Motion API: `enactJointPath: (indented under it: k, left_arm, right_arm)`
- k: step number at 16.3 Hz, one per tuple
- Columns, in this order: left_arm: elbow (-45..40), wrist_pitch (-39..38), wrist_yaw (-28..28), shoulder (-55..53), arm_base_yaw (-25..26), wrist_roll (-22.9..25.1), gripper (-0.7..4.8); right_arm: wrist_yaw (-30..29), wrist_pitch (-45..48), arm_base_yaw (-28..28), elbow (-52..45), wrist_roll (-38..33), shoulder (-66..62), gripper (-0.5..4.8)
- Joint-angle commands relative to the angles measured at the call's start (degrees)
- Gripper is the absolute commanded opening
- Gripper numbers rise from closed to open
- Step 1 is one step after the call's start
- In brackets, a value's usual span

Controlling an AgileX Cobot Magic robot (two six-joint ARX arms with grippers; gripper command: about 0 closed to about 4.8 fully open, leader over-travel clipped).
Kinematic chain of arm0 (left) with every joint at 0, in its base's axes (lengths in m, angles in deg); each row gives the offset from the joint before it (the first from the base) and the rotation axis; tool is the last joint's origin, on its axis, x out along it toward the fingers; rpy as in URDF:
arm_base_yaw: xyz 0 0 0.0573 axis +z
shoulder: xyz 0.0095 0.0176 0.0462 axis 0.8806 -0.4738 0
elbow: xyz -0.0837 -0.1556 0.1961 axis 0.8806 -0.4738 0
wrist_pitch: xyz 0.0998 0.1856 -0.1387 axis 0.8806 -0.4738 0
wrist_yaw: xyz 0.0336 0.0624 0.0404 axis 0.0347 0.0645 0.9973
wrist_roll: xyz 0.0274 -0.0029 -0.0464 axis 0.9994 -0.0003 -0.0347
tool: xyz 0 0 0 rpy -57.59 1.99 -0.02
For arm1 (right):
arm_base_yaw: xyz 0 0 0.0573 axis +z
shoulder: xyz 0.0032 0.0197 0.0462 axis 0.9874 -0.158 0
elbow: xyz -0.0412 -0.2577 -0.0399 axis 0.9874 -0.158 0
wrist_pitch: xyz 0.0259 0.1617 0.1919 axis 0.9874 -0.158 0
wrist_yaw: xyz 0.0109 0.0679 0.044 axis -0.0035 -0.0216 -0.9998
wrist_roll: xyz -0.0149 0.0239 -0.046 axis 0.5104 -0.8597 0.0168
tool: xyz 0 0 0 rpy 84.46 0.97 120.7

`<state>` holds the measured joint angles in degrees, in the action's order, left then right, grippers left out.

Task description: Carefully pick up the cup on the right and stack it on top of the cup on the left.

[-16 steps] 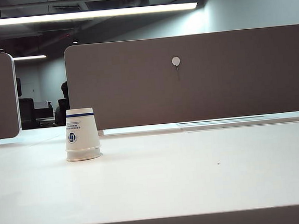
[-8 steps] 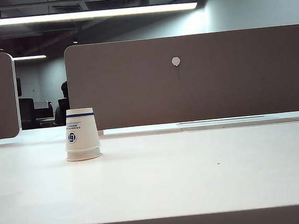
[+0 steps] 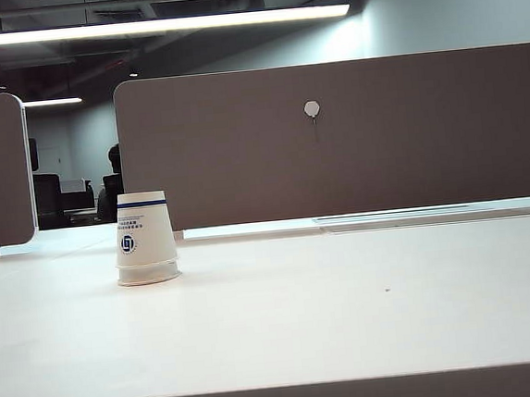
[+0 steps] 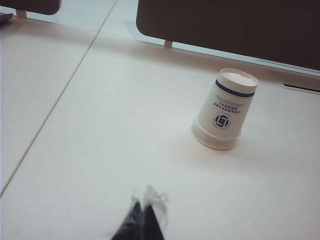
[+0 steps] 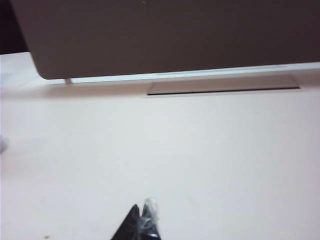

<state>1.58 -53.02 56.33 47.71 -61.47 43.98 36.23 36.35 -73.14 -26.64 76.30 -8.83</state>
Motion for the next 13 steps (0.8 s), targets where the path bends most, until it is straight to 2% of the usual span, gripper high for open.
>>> enactJointPath:
  k: [1, 13]
  left_arm:
    - [0.15, 0.48, 0.02, -0.02, 0.02, 0.04, -0.03]
    - [0.15, 0.48, 0.02, -0.02, 0.02, 0.04, -0.03]
  right_arm:
    - [1.99, -2.10, -0.07, -0.15, 0.17, 0.09, -0.05]
    - [2.12, -2.10, -0.07, -0.13, 0.11, 0.09, 0.00]
